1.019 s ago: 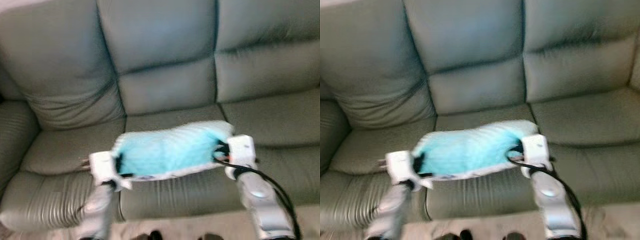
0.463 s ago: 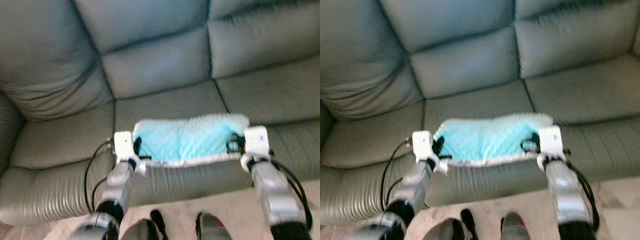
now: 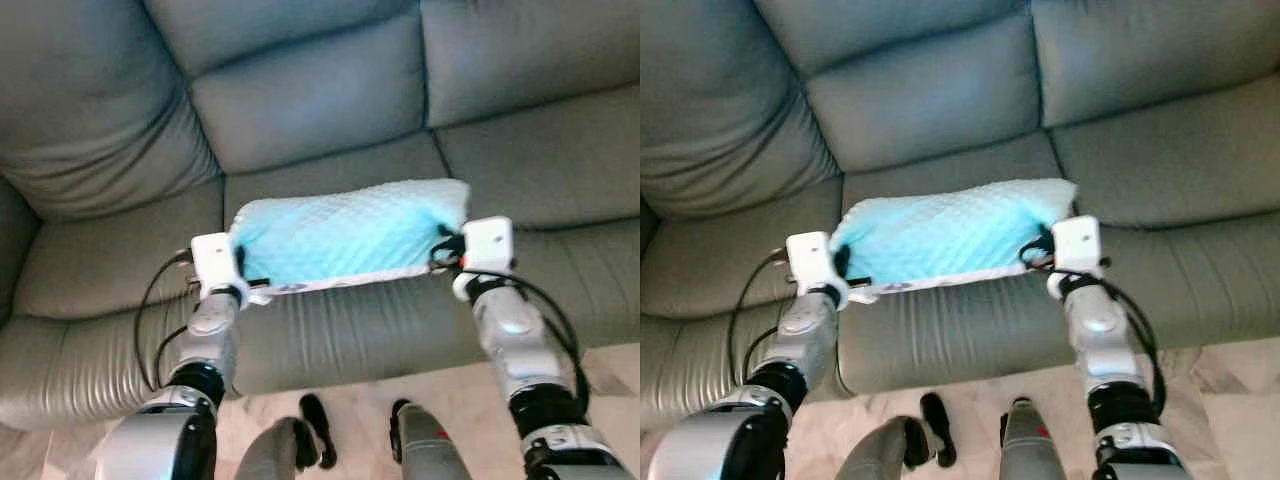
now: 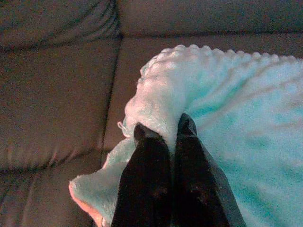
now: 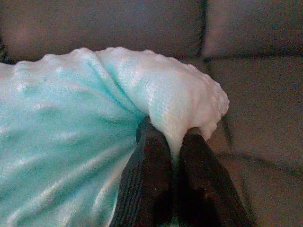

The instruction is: Move the pillow to the sofa

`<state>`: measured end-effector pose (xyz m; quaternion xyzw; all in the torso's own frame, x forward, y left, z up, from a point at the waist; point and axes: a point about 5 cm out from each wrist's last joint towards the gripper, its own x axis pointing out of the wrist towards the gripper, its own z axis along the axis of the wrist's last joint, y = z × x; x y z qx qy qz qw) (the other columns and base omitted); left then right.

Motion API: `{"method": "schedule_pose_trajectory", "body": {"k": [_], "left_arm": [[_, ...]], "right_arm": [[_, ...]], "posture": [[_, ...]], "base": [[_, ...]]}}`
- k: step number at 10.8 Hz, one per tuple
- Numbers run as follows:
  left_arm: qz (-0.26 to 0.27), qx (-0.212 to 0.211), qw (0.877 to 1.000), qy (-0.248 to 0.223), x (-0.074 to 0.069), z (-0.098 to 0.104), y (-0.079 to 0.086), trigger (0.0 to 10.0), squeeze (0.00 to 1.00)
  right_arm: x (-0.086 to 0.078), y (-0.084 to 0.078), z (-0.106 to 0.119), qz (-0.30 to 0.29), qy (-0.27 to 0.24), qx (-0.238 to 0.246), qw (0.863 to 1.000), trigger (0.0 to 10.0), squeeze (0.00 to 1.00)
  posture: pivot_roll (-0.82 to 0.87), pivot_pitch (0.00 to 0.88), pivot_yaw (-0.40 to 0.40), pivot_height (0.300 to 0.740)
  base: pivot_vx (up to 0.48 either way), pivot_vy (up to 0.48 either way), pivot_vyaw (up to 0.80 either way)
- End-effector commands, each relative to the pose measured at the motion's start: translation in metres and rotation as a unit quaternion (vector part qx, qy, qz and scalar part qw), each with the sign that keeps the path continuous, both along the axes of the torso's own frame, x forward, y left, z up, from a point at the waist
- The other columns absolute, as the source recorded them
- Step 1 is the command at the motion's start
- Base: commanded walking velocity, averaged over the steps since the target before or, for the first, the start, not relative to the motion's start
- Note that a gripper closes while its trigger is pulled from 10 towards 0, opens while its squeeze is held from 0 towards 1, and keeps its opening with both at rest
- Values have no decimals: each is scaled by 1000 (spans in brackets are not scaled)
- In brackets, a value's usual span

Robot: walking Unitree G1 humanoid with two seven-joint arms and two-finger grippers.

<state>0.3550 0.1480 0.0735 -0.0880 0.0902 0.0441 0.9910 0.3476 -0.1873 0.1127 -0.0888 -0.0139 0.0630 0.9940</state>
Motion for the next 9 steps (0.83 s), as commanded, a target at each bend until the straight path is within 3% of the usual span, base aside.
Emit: {"method": "schedule_pose_trajectory", "body": {"k": [1,2,3,5,6,7,9], "left_arm": [[21,-5,999,35,-12,-19,12,10000,0],[31,-11,998,53,-18,-28,13,10000,0],[38,-2,993,108,-34,-51,9,10000,0],[42,-28,990,132,-45,-64,5,10000,0],[31,-43,990,130,-47,-65,0,10000,569],[17,-81,989,119,-44,-63,-7,10000,1000],[13,-78,990,116,-39,-58,-11,10000,1000]], "right_arm": [[-2,8,-9,14,7,5,1000,10000,0],[-3,11,-13,17,9,8,1000,10000,0],[-11,16,-33,27,37,3,999,10000,0],[-19,16,-48,24,55,-10,998,10000,0],[-21,16,-51,22,61,3,998,10000,43],[-24,17,-55,23,63,7,998,10000,1000],[-26,18,-59,21,66,2,998,10000,1000]], "posture": [[-271,417,221,740],[-279,423,219,740],[-276,431,215,740],[-272,435,220,740],[-271,434,221,740],[-269,433,223,740],[-267,431,226,740]], "base": [[0,0,0],[0,0,0],[0,0,0],[0,0,0],[0,0,0],[0,0,0],[0,0,0]]}}
